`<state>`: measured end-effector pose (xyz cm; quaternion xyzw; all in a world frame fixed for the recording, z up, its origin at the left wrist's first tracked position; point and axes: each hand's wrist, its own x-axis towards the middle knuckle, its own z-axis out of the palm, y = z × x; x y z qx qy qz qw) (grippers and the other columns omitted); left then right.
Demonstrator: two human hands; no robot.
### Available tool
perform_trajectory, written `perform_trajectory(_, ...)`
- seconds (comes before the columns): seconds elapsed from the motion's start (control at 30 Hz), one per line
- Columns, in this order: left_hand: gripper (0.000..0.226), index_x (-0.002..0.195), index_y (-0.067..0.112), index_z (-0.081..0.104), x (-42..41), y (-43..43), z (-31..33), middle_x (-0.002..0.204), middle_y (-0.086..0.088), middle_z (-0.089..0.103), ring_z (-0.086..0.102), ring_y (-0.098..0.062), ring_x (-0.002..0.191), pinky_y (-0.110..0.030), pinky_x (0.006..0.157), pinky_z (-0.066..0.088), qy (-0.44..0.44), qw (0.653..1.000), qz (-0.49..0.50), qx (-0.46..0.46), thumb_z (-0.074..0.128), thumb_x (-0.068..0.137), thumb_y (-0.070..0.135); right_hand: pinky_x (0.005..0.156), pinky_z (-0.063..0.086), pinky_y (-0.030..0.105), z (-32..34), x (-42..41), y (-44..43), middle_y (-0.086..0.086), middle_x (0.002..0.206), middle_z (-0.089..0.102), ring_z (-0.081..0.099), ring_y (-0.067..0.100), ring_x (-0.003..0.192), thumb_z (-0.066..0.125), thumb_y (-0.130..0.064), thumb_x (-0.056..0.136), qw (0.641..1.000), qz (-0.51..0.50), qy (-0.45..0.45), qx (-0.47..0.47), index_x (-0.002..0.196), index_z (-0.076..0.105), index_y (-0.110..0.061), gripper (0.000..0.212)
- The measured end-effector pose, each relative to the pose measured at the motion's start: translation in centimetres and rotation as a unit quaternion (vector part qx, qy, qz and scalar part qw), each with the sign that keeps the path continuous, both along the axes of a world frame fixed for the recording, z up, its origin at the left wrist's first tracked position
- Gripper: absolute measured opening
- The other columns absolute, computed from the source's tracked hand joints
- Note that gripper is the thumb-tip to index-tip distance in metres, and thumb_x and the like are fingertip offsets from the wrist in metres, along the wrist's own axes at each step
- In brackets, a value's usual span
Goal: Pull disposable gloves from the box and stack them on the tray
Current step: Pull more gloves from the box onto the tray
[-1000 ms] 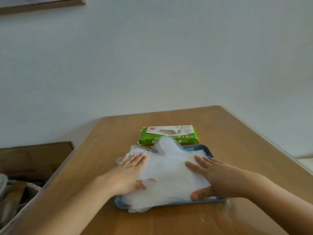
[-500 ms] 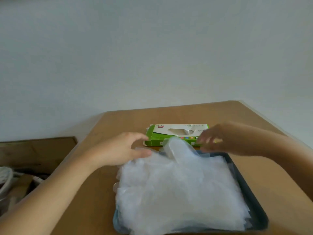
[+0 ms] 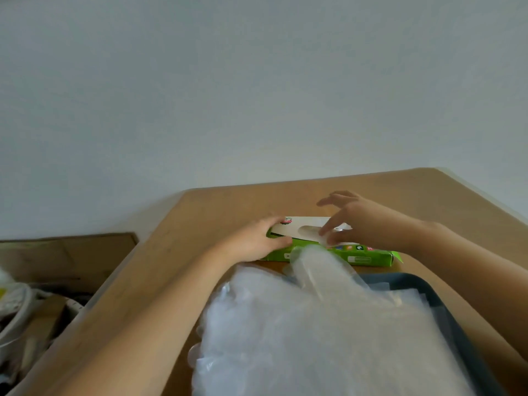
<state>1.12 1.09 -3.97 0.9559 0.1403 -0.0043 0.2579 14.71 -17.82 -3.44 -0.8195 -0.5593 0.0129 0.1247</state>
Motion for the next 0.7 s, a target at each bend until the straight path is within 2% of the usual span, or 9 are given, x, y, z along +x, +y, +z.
perform_trajectory(0.07,0.061,0.145,0.028,0.037,0.4,-0.1,-0.6,0.15,0.007,0.036,0.037,-0.011,0.135,-0.014,0.095,0.028,-0.017,1.0,0.001,-0.017,0.059,0.091,0.044,0.115,0.017,0.029,-0.1,0.3,0.1,-0.017,0.152,0.026,0.007,0.003,0.142,0.065,-0.041,0.086,1.0,0.023,0.006,-0.007,0.115,0.068,-0.037,0.03)
perform_trajectory(0.17,0.078,0.149,0.028,0.03,0.7,0.3,-1.1,0.159,0.007,0.019,0.022,-0.01,0.144,-0.022,0.113,0.019,-0.031,0.999,0.005,-0.043,0.068,0.083,0.046,0.118,0.008,0.041,-0.3,0.0,0.5,-0.019,0.157,0.008,-0.009,0.01,0.145,0.057,-0.039,0.091,0.995,0.046,0.043,-0.077,0.133,0.047,-0.05,0.044)
perform_trajectory(0.23,0.081,0.149,0.031,0.03,0.8,0.5,-1.3,0.16,0.011,0.014,0.018,-0.007,0.145,-0.022,0.115,0.015,-0.023,0.998,0.0,-0.063,0.07,0.08,0.047,0.118,0.001,0.042,-0.7,-0.2,0.7,-0.014,0.159,-0.001,-0.015,0.018,0.146,0.044,-0.043,0.096,0.99,0.036,0.044,-0.126,0.139,0.035,-0.052,0.045)
perform_trajectory(0.27,0.081,0.148,0.031,0.031,0.8,0.6,-1.4,0.159,0.012,0.015,0.019,-0.006,0.144,-0.02,0.113,0.015,-0.023,0.997,-0.002,-0.069,0.07,0.08,0.047,0.117,-0.001,0.038,-1.1,-0.2,0.8,-0.011,0.16,0.001,-0.014,0.02,0.146,0.042,-0.044,0.097,0.991,0.03,0.044,-0.125,0.14,0.035,-0.05,0.044)
perform_trajectory(0.33,0.079,0.148,0.029,0.032,1.0,0.7,-1.4,0.158,0.011,0.019,0.022,-0.006,0.143,-0.018,0.109,0.017,-0.028,0.998,-0.008,-0.059,0.07,0.081,0.046,0.116,0.005,0.03,-1.5,-0.2,1.0,-0.009,0.158,0.016,-0.004,0.018,0.147,0.048,-0.041,0.096,0.996,0.022,0.055,-0.067,0.134,0.05,-0.044,0.038)
perform_trajectory(0.43,0.079,0.148,0.025,0.033,1.3,1.0,-1.4,0.154,0.006,0.025,0.028,-0.009,0.139,-0.018,0.107,0.02,-0.022,0.999,-0.008,-0.046,0.069,0.081,0.046,0.1,0.022,0.016,-2.0,0.0,1.3,-0.01,0.136,0.047,0.026,0.009,0.135,0.066,-0.024,0.088,0.996,0.022,0.057,0.069,0.097,0.076,-0.025,0.013)
perform_trajectory(0.5,0.079,0.148,0.027,0.033,1.3,1.0,-1.4,0.151,0.005,0.025,0.029,-0.011,0.138,-0.018,0.105,0.02,-0.012,0.999,-0.007,-0.045,0.069,0.081,0.047,0.09,0.026,0.012,-2.3,0.0,1.4,-0.009,0.12,0.056,0.039,0.008,0.119,0.07,-0.019,0.084,0.994,0.025,0.036,0.102,0.083,0.077,-0.018,0.007)
perform_trajectory(0.6,0.078,0.148,0.034,0.031,1.2,1.0,-1.3,0.147,0.005,0.025,0.03,-0.013,0.137,-0.019,0.103,0.02,-0.01,0.999,-0.009,-0.041,0.067,0.08,0.05,0.079,0.033,0.009,-2.2,0.1,1.0,-0.008,0.104,0.06,0.052,0.01,0.097,0.07,-0.015,0.085,0.988,0.026,0.048,0.142,0.081,0.074,-0.015,0.006)
perform_trajectory(0.7,0.075,0.145,0.043,0.03,0.9,1.0,-1.3,0.138,0.006,0.026,0.032,-0.014,0.132,-0.02,0.102,0.022,-0.002,0.999,-0.011,-0.045,0.065,0.08,0.054,0.069,0.037,0.009,-2.1,0.0,0.5,-0.005,0.095,0.062,0.055,0.008,0.079,0.064,-0.01,0.088,0.983,0.035,0.063,0.169,0.081,0.07,-0.012,0.009)
